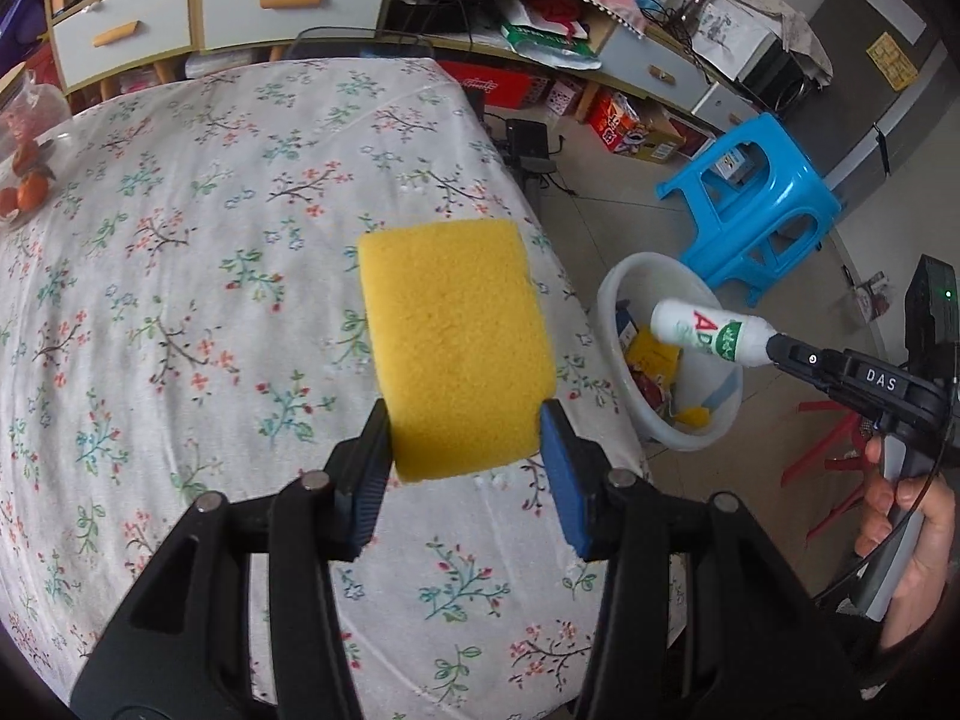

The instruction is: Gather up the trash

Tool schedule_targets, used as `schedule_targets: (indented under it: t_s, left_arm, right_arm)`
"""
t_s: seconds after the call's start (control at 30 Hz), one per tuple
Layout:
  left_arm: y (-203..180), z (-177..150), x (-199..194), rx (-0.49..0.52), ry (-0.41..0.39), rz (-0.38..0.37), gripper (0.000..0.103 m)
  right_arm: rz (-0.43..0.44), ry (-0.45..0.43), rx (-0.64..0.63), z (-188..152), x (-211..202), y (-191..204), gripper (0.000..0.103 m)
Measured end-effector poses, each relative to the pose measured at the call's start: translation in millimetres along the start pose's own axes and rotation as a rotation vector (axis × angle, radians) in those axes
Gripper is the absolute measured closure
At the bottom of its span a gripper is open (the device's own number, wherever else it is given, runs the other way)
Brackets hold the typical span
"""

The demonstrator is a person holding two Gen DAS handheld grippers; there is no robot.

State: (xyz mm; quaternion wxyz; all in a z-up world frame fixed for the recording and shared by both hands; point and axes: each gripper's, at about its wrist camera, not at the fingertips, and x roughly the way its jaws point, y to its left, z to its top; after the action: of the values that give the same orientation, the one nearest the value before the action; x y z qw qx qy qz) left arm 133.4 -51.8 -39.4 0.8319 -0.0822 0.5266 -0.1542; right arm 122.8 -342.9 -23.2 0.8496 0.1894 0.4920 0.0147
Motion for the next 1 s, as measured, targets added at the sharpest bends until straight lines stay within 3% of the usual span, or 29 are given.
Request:
schedule_targets:
  t_s: [0.3,0.53,0.73,0.8,0.87,1.0]
  left_arm:
    - [-69,12,33,0.108,0.033,-0.041,0.053]
    - [-115,19,64,0.175,0.075,-0.064,0.052]
    - [-136,23,81,0.197,0.086,-0.088,0.052]
    - [-140,26,83,0.209,0.073,-0.105,0.046]
    - [-142,26,83,0.228,0.067,-0.091,0.017]
    - [-138,25,77,0.218,0.045,-0.045,0.012]
  right_arm:
    - [-0.037,-0.005,0.091,7,-11,-50,0.071]
    - [-0.089,-0.053,0.104,1,-35,-75,0.054]
    - [-0.111,-0.071,0.104,-4,-46,-90,0.052]
    - [-0.108,-0.075,0.112,-4,-48,-93,0.051]
    - [-0.107,-0.084,0.119,-3,-51,-96,0.043]
    - [-0.109,-0.105,0.124,-2,-56,-94,0.032]
